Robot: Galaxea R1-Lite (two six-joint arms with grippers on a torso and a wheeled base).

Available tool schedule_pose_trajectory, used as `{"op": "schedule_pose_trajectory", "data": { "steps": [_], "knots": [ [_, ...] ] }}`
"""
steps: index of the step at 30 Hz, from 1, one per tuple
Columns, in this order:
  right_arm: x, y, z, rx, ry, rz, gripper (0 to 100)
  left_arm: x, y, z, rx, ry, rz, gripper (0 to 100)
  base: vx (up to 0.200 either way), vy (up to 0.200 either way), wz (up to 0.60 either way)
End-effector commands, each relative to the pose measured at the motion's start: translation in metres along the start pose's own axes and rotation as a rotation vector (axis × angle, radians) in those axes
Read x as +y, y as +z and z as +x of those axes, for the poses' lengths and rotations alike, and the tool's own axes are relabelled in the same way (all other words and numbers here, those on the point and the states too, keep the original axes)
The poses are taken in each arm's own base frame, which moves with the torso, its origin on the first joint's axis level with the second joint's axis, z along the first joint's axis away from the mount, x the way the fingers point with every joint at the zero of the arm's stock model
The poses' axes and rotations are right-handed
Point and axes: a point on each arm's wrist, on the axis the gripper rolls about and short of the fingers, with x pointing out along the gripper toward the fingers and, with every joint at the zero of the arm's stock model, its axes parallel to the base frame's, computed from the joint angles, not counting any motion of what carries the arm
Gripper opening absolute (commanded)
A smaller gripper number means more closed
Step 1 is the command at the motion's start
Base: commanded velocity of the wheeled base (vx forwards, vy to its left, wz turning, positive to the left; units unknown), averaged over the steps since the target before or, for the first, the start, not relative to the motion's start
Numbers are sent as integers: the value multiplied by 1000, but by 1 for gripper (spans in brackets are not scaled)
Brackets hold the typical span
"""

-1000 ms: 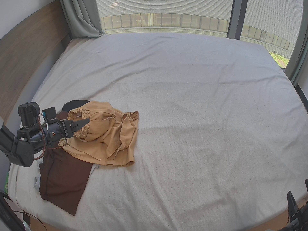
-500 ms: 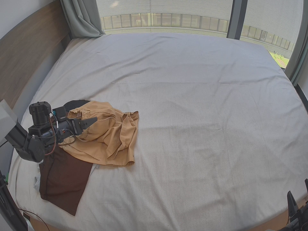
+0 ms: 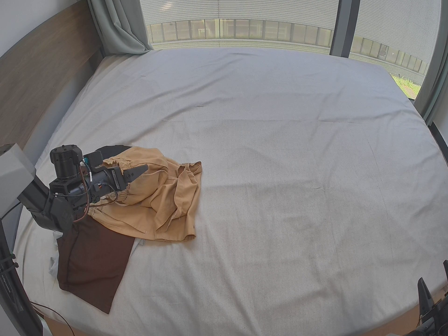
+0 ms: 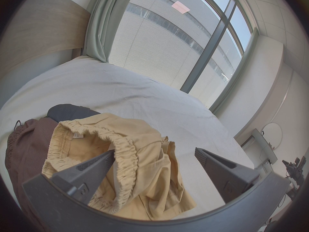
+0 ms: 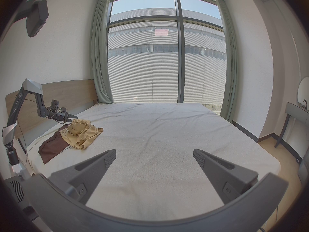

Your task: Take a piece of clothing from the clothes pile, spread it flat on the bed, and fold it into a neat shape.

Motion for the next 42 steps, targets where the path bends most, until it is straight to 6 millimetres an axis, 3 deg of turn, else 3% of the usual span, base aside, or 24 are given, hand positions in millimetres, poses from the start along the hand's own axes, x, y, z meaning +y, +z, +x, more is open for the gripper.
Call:
{"op": "schedule_pose_trajectory", "data": {
  "steps": [1,10,21,22,38,42],
  "knots": [
    [0,-5,0,3,2,-1,100,0,-3,6,-7,-10,-18,100,0,0,0],
    [0,-5,0,3,0,-1,100,0,-11,10,12,-13,-31,100,0,0,0],
    [0,-5,0,3,0,-1,100,1,-6,13,-8,-13,-23,100,0,0,0],
    [0,-5,0,3,2,-1,100,1,-7,14,-7,-13,-23,0,0,0,0],
    [0,-5,0,1,0,1,100,1,-15,9,20,-8,-36,0,0,0,0],
    [0,-5,0,3,2,1,100,-7,-4,-3,-3,-14,-59,0,0,0,0]
  ]
}}
